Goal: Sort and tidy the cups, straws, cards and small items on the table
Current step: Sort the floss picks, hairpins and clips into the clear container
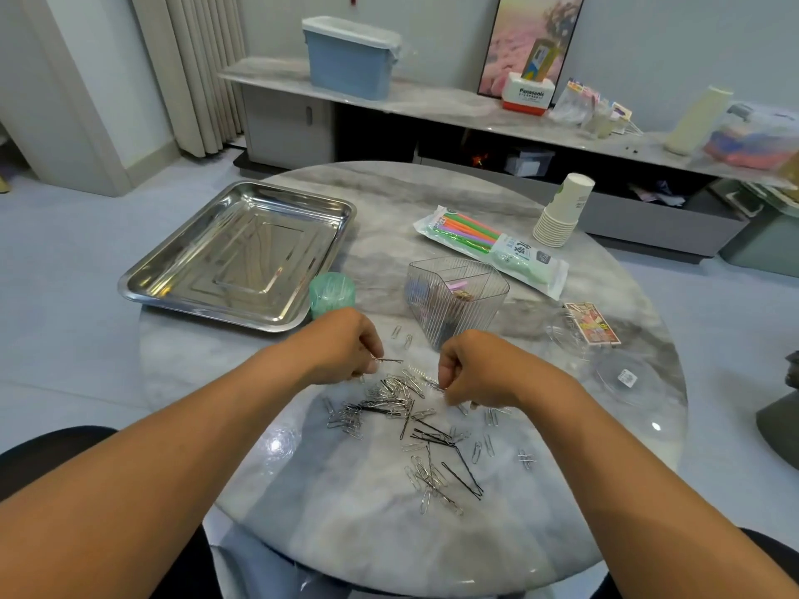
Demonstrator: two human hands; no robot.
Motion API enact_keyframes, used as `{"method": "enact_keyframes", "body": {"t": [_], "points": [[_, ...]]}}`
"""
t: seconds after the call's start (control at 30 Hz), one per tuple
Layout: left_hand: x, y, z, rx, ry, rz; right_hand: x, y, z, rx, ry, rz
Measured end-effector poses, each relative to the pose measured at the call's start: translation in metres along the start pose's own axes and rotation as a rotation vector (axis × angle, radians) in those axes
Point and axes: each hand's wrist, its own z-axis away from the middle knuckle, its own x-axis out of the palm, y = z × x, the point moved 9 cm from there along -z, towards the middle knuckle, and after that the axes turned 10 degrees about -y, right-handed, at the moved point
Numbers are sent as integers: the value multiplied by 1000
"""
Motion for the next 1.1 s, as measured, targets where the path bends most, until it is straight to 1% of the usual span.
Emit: {"method": "enact_keyframes", "body": {"t": [0.07, 0.13, 0.3, 0.4, 0.47, 0.57, 0.63, 0.7, 0.77, 0.8, 0.93, 0.97, 1.03, 1.1], "points": [[2, -2, -1, -4, -15, 28, 14, -2, -1, 11, -77, 26], [4, -4, -2, -12, -29, 43, 25, -4, -3, 14, -107, 68], [-2, -11, -3, -43, 21, 30, 39, -6, -4, 41, -134, 108], [-11, -10, -1, -57, 70, 25, 45, -12, -3, 43, -106, 199], [-16, -7, -1, -43, 118, 101, 45, -16, -4, 40, -69, 274], [-19, -3, 1, -10, 179, 307, 44, -17, -5, 36, -54, 350], [-16, -1, 3, 5, 173, 439, 45, -15, -4, 38, -63, 385], [-11, -2, 5, 1, 145, 578, 45, -10, -4, 49, -74, 360], [-5, -4, 7, -17, 112, 682, 38, -1, -4, 58, -70, 247], [-2, -5, 8, -28, 92, 724, 31, 4, -4, 50, -64, 130], [9, -3, 11, -50, 16, 909, 4, 15, 3, -55, -52, -616], [12, -1, 12, -55, -4, 966, -1, 13, 5, -88, -49, -762], [21, 5, 13, -59, -48, 1079, -5, 9, 6, -128, -40, -972], [28, 14, 15, -35, -87, 1190, -4, 5, 6, -153, -24, -1092]]}}
